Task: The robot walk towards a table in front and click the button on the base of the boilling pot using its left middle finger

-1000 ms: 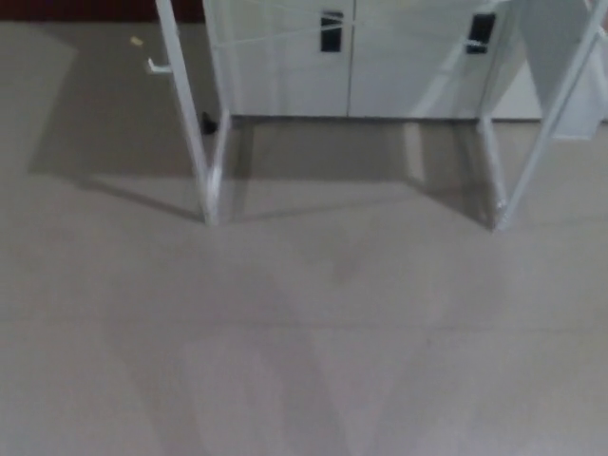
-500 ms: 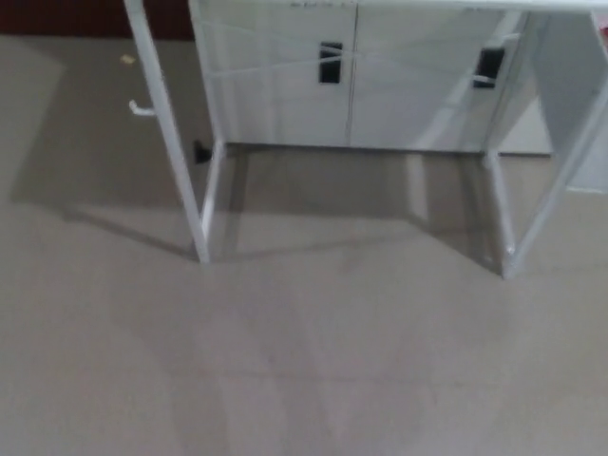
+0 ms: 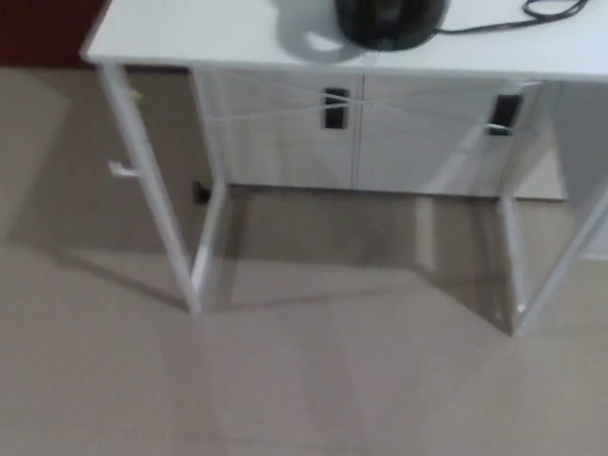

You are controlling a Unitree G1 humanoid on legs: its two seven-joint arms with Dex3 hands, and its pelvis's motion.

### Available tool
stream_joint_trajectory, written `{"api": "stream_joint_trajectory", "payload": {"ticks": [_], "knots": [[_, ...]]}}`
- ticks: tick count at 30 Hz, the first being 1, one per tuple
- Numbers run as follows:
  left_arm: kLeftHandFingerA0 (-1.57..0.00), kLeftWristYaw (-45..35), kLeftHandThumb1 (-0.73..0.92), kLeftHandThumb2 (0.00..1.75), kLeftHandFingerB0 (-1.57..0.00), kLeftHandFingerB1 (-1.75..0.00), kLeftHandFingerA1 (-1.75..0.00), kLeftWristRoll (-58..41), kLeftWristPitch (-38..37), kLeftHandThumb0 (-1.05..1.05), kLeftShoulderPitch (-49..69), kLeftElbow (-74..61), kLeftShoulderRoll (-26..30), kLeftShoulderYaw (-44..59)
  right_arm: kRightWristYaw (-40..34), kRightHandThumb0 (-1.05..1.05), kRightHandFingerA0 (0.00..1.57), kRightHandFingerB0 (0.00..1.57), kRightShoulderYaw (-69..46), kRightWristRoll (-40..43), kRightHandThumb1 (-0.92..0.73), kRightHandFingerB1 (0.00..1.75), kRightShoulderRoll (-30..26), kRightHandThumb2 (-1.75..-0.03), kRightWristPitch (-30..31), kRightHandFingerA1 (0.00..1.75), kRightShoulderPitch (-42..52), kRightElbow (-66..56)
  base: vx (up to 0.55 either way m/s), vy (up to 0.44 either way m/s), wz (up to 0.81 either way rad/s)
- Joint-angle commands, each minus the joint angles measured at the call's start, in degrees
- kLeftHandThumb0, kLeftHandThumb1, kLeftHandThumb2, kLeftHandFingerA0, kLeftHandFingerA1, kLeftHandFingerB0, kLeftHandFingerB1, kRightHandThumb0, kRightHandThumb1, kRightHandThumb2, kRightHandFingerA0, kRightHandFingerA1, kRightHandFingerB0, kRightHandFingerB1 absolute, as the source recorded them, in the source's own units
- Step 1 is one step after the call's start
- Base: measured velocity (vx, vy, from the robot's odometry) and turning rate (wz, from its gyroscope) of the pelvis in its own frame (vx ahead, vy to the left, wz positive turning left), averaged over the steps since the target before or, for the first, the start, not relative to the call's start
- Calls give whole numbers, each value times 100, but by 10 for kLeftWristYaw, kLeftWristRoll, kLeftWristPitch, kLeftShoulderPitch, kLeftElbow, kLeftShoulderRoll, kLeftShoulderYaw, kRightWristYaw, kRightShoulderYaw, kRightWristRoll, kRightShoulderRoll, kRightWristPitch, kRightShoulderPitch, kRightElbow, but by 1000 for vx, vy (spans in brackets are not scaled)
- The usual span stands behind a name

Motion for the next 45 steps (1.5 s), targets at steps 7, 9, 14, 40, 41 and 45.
{"api": "stream_joint_trajectory", "payload": {"ticks": [7,9,14,40,41,45], "knots": [[-65,-1,45,57,-50,-41,-50,8,-16,-20,6,9,13,-12,-1,-20,74,48,7,-3,-47,43,-7,-53,4,49,-4,4,219,-119,-5],[-65,8,45,58,-51,-41,-49,12,-16,-21,7,4,14,-17,-3,-21,74,48,9,-6,-47,43,-8,-53,3,49,-4,5,190,10,-10],[-67,6,46,57,-50,-40,-50,8,-16,-18,7,6,14,-19,-10,-19,77,50,10,-7,-46,44,-7,-53,0,50,-5,6,332,138,-2],[-73,14,48,54,-53,-38,-49,9,-19,-13,2,8,15,-23,8,-20,80,45,8,6,-48,44,-6,-54,-1,52,-19,19,170,-43,-1],[-73,14,48,54,-53,-38,-49,9,-19,-13,2,8,15,-23,9,-20,80,45,8,6,-48,44,-6,-54,-1,52,-19,19,154,142,-9],[-74,23,47,54,-54,-38,-48,20,-29,-17,6,0,18,-33,-2,-24,81,45,13,-4,-48,44,-8,-54,-6,51,-21,23,193,237,1]]}}
